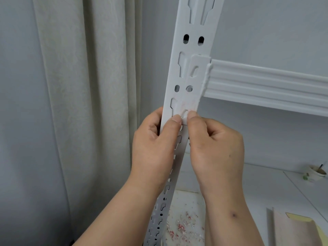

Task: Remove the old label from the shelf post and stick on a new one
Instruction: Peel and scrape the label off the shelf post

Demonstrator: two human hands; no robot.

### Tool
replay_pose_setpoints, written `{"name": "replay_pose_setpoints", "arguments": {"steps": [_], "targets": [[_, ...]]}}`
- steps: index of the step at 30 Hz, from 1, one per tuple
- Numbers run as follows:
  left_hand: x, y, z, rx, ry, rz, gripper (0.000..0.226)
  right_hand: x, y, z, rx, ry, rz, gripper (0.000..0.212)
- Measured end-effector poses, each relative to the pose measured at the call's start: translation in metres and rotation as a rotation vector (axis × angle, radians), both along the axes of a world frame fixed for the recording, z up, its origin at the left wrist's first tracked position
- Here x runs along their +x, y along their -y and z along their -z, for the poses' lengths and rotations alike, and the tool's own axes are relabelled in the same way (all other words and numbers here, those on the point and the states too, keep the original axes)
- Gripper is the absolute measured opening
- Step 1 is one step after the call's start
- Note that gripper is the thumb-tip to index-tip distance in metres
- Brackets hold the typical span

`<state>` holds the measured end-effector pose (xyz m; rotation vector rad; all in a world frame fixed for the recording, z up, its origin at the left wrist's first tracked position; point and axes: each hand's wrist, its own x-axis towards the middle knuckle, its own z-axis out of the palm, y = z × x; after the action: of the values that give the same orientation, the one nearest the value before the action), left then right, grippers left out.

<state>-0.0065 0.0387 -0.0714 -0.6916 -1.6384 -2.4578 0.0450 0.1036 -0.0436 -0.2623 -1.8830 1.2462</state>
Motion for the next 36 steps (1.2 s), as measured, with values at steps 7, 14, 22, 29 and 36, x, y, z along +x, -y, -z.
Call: {"name": "replay_pose_setpoints", "arguments": {"steps": [7,14,22,29,36], "targets": [[0.0014,-0.0001,-0.0025,0.004,0.006,0.011,0.023,0.0014,-0.0003,0.0012,0.034,0.018,0.007,0.051],[-0.0014,-0.0006,0.0019,-0.014,0.003,-0.023,0.024,-0.0026,0.0000,0.0022,0.042,0.015,0.035,0.051],[0.0014,0.0005,-0.0022,-0.014,0.020,-0.011,0.025,0.0012,0.0015,-0.0009,0.028,0.028,0.016,0.053],[0.0006,-0.0003,0.0005,-0.018,0.000,-0.026,0.025,-0.0031,0.0003,-0.0005,0.002,0.022,0.042,0.049],[-0.0005,-0.0011,0.0005,-0.020,0.006,-0.026,0.024,0.0007,0.0003,0.0009,0.024,0.028,0.021,0.052]]}}
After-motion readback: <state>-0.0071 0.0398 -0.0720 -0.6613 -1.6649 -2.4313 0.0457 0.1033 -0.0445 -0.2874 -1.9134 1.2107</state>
